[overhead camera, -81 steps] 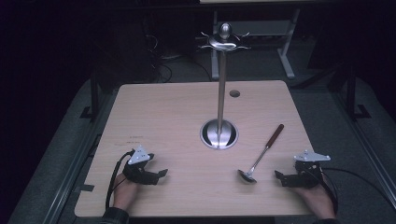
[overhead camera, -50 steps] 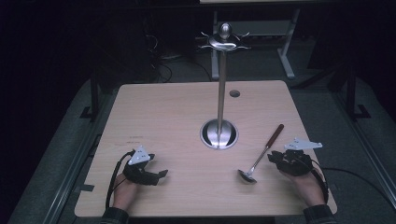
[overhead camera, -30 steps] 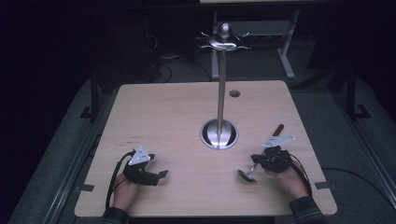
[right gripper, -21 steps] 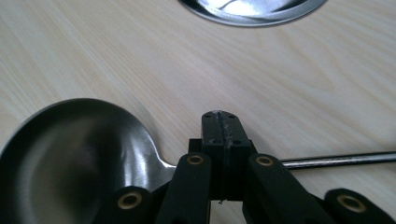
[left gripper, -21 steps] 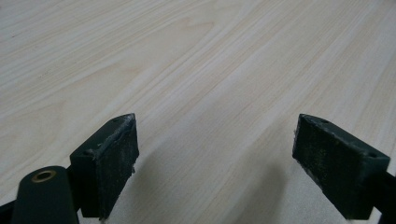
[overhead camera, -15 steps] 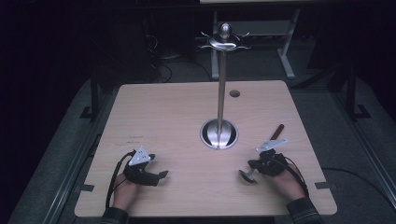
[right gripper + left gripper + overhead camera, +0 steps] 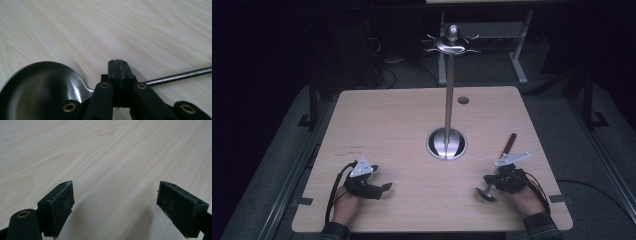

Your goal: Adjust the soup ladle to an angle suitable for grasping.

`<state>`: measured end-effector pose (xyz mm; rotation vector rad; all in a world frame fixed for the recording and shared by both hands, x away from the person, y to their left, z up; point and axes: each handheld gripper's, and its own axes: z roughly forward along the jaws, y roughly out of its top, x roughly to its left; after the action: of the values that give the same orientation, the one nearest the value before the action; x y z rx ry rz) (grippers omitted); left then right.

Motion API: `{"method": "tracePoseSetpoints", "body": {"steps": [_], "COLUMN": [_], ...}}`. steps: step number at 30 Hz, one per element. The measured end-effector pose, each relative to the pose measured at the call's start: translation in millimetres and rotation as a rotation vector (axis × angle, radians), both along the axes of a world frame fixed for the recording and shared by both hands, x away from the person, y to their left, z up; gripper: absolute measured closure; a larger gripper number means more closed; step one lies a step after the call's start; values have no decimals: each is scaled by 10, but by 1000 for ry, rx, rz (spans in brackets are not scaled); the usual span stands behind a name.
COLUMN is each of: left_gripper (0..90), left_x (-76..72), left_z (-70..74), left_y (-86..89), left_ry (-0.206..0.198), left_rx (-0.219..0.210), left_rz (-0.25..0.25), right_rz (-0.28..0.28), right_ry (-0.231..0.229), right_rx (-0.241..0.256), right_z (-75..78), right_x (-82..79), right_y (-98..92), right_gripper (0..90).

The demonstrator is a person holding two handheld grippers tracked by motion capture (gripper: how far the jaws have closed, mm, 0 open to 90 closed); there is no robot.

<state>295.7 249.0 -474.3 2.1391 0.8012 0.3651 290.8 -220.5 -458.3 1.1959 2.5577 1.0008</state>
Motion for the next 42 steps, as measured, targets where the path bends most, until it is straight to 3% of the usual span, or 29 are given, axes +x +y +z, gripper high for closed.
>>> {"method": "tracePoseSetpoints", "body": {"steps": [23, 31, 42], "left_gripper": [140, 140, 140], "left_x": [2, 4, 3], "left_z": [0, -1, -3], "left_y": [1, 0, -8], "left_ry": [2, 2, 4], "left_rx": [0, 0, 6], "left_rz": [4, 9, 10], "right_rz": [-41, -114, -256], "right_ry": [4, -53, -131], "right_rx": [20, 27, 3], "right_z": [49, 139, 170], "right_x": [-293, -138, 267], "right_y": [-324, -457, -621], "right_gripper": [899, 899, 899]}}
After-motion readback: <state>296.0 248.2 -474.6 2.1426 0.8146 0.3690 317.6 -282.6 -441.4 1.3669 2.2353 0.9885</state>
